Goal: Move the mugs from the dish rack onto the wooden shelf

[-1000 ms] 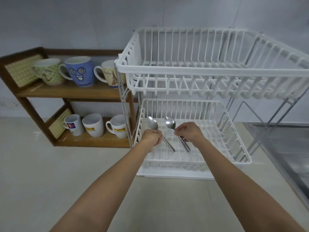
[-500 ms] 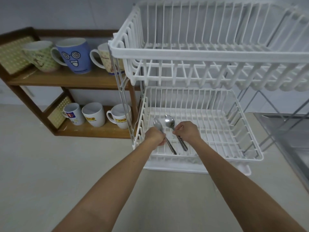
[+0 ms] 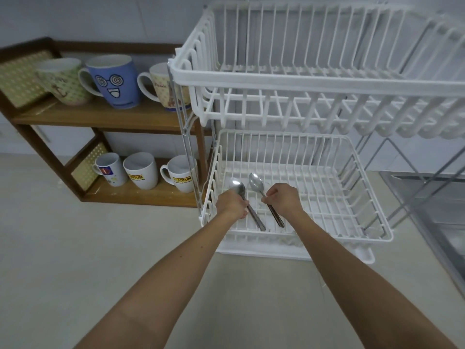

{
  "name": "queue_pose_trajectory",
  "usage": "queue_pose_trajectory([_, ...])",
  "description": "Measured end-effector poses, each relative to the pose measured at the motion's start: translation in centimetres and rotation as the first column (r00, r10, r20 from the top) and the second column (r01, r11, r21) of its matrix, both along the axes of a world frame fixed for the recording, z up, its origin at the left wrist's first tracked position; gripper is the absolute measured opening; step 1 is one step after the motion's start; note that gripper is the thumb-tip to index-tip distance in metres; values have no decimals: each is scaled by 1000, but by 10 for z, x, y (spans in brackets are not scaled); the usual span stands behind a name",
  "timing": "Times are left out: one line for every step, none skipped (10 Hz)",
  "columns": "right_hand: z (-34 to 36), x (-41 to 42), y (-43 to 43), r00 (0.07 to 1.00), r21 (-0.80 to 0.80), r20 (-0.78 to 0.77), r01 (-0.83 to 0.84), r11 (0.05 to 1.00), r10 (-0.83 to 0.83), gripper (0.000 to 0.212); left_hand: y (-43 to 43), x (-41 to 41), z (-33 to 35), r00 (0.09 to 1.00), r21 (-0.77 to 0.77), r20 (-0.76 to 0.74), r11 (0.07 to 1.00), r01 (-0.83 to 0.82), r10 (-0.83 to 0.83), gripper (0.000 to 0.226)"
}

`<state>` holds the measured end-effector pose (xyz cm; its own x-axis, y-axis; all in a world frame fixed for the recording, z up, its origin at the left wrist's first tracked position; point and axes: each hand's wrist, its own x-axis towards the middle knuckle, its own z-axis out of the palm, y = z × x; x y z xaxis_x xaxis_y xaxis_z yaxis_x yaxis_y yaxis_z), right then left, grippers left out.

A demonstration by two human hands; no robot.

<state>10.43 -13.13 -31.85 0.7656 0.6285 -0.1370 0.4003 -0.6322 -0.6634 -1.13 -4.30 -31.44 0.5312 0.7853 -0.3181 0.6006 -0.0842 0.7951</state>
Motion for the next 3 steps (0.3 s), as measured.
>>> queue_pose_trajectory([3, 1, -2, 1000, 5, -23, -1, 1000, 1, 24, 2, -4, 3, 1000, 45, 11, 999, 20, -21, 15])
queue_pose_trajectory([15, -15, -9, 998, 53, 55, -22, 998, 19, 25, -3, -18, 18, 991, 235, 42, 965, 113, -126, 17])
queue_pose_trajectory([18, -29, -17, 990, 178, 142, -51, 983, 26, 22, -9, -33, 22, 954, 395, 218, 912, 108, -207, 15])
